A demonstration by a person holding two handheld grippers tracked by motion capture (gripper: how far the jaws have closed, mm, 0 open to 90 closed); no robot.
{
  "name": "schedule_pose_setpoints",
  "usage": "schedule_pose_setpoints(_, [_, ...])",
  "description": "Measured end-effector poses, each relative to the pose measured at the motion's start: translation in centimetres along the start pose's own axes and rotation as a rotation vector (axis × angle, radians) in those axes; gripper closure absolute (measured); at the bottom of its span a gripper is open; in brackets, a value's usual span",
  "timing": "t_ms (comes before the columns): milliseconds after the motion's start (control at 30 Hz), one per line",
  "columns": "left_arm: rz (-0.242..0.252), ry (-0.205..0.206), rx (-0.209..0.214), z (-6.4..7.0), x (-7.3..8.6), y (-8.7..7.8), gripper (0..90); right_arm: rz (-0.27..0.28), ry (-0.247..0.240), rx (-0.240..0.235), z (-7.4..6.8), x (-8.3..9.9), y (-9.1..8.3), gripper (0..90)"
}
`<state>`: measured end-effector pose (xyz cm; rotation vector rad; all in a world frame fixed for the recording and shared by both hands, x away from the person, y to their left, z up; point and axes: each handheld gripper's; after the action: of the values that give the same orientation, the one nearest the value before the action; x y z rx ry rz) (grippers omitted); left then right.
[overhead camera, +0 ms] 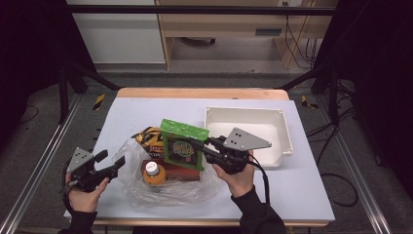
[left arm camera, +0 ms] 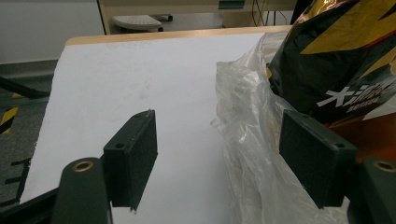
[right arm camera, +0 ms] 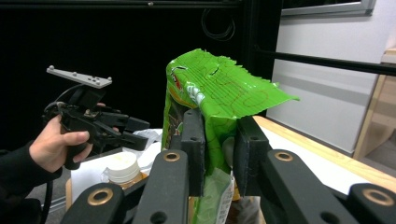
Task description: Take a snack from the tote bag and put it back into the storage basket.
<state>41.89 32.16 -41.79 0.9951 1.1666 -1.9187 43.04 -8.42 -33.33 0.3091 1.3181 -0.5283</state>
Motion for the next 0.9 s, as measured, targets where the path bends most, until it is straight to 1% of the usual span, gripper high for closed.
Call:
schedule_pose_setpoints(33, [0.001, 0.000, 0.000, 0.0, 0.0, 0.0, 27.4, 0.002, 0.000, 0.009, 0.3, -0.2, -0.4, 76.8])
schedule_pose_setpoints(67, [0.001, 0.000, 0.000, 0.0, 0.0, 0.0, 27.5, 0.002, 0.000, 0.009, 0.3, -0.2, -0.4, 76.8])
schedule_pose_setpoints(100, [0.000, 0.001, 0.001, 0.0, 0.0, 0.0, 27.5, 0.001, 0.003, 0.019, 0.6, -0.2, -0.9, 76.7])
schedule_pose_setpoints(133, [0.000, 0.002, 0.001, 0.1, 0.0, 0.0, 27.5, 0.001, 0.003, 0.019, 0.6, -0.2, -0.9, 76.7])
schedule_pose_setpoints(167, [-0.001, 0.005, -0.002, 0.1, 0.0, 0.0, 27.4, -0.001, 0.002, 0.029, 0.9, -0.2, -1.5, 76.8])
schedule_pose_setpoints(200, [-0.001, 0.005, -0.002, 0.1, 0.0, 0.0, 27.4, -0.001, 0.002, 0.029, 0.9, -0.2, -1.5, 76.8])
schedule_pose_setpoints(333, [0.002, 0.001, -0.003, 0.1, -0.1, -0.1, 27.4, 0.004, 0.005, 0.049, 1.6, -0.2, -2.9, 76.7])
schedule_pose_setpoints(367, [0.002, 0.001, -0.004, 0.1, -0.1, -0.1, 27.4, 0.007, 0.007, 0.063, 2.0, -0.2, -3.6, 76.8])
schedule_pose_setpoints(400, [0.002, 0.001, -0.004, 0.1, -0.1, -0.1, 27.4, 0.007, 0.007, 0.063, 2.0, -0.2, -3.6, 76.8])
schedule_pose_setpoints(433, [0.002, 0.001, -0.004, 0.1, -0.1, -0.1, 27.4, 0.009, 0.015, 0.075, 2.4, -0.2, -4.4, 76.7])
schedule_pose_setpoints(467, [0.002, 0.001, -0.004, 0.1, -0.1, -0.1, 27.4, 0.009, 0.015, 0.075, 2.4, -0.2, -4.4, 76.7])
schedule_pose_setpoints(533, [0.002, 0.002, -0.004, 0.1, -0.1, -0.1, 27.3, 0.008, 0.015, 0.092, 2.9, -0.2, -5.0, 76.8])
schedule_pose_setpoints(567, [0.002, 0.002, -0.003, 0.1, -0.1, -0.1, 26.9, 0.003, 0.013, 0.107, 3.3, -0.1, -5.5, 76.7])
schedule_pose_setpoints(600, [0.004, 0.003, 0.001, 0.1, -0.1, -0.1, 26.9, 0.003, 0.013, 0.107, 3.3, -0.1, -5.5, 76.7])
schedule_pose_setpoints(633, [0.008, 0.005, 0.004, 0.1, -0.1, -0.1, 26.4, -0.010, 0.019, 0.129, 3.9, 0.1, -5.8, 76.7])
schedule_pose_setpoints(700, [0.007, 0.005, 0.005, 0.1, -0.1, -0.2, 26.3, -0.013, 0.019, 0.136, 4.1, 0.2, -6.0, 76.7])
schedule_pose_setpoints(733, [0.009, 0.006, 0.005, 0.1, -0.2, -0.2, 26.1, -0.021, 0.023, 0.152, 4.6, 0.5, -6.2, 76.7])
schedule_pose_setpoints(900, [0.009, 0.006, 0.008, 0.1, -0.2, -0.2, 25.5, -0.039, 0.033, 0.188, 5.8, 0.9, -6.7, 76.7])
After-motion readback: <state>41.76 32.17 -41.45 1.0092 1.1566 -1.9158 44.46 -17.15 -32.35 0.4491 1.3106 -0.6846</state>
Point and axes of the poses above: each handheld gripper's, and its own axes: y roughly forward along the jaws, x roughly out of its underside, z roughly to its right, and after that the axes turned 15 degrees about -y, right-handed
